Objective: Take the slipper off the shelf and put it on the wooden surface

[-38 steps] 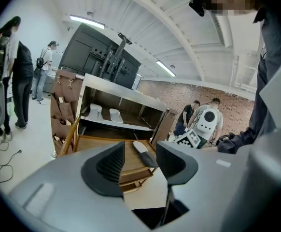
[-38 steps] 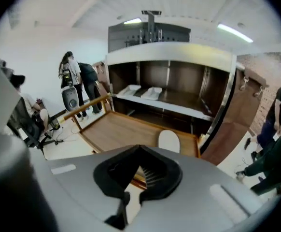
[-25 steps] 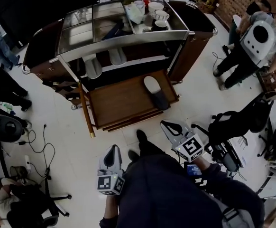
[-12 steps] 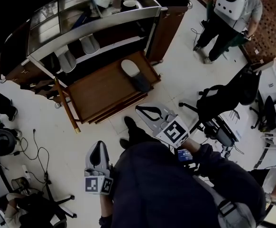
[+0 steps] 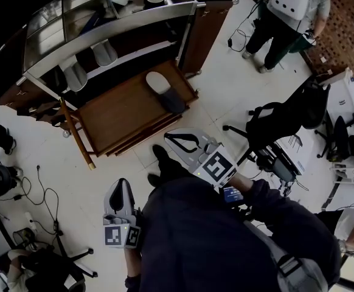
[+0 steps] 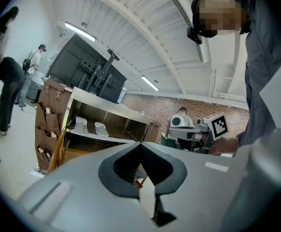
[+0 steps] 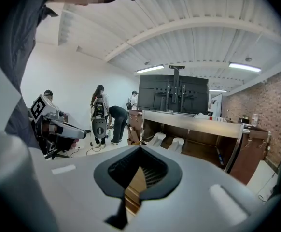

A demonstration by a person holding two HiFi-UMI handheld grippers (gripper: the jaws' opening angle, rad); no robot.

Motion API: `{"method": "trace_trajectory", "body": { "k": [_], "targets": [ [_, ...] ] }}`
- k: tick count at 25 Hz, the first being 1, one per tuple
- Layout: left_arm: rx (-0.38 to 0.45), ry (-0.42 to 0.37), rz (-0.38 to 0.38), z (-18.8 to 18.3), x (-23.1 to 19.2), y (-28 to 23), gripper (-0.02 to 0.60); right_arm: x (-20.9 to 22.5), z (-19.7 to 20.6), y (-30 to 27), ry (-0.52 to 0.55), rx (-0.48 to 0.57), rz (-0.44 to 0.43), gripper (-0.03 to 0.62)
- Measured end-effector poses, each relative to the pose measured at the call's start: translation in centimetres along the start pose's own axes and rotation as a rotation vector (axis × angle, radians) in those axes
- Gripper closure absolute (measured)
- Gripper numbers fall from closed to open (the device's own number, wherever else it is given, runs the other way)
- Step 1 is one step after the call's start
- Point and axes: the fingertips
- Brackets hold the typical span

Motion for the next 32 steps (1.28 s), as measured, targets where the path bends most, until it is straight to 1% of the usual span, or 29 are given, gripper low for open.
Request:
{"method": "trace_trajectory", "body": {
  "k": [8,11,15,19,23,27,30,32],
  "targets": [
    [0.002,0.001,-0.006,0.0,0.1,-0.1,0.565,0.1,-0.2,0.0,0.008,-0.003,0.004,0.594],
    [0.001,-0.004,-0.012,0.1,0.2,-0.3,0.565,0.0,-0.2,-0.1,0.025,0.000,-0.007,0.594],
    [-0.005,-0.001,-0.018,1.1,0.8,-0.8,0.565,0.2,0.6,0.2,0.052,-0.002,-0.015,0.594],
    [-0.021,0.010,-0.013,1.5,1.5,-0.7,0.565,-0.6,1.3,0.4,0.037,-0.010,-0.017,0.594],
    [-0.025,0.013,-0.014,1.4,1.9,-0.5,0.565,-1.6,0.9,0.2,0.018,0.002,-0.017,0.594],
    [0.001,-0.008,-0.041,0.8,1.1,-0.2,0.565,-2.6,-0.1,-0.8,0.009,0.019,-0.039,0.593],
    [-0.003,0.013,-0.074,0.5,0.7,0.1,0.565,-3.5,-0.4,-1.3,0.012,0.028,-0.060,0.594],
    [-0.001,0.014,-0.084,0.5,0.7,0.3,0.565,-4.0,-0.6,-1.4,0.014,0.033,-0.071,0.594]
  ]
}}
Point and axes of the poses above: the fingertips, and each gripper's own axes: y backward along the fingers, x to its right, z out of its underside, and after that the axes turned 7 degrees about -x, right-handed
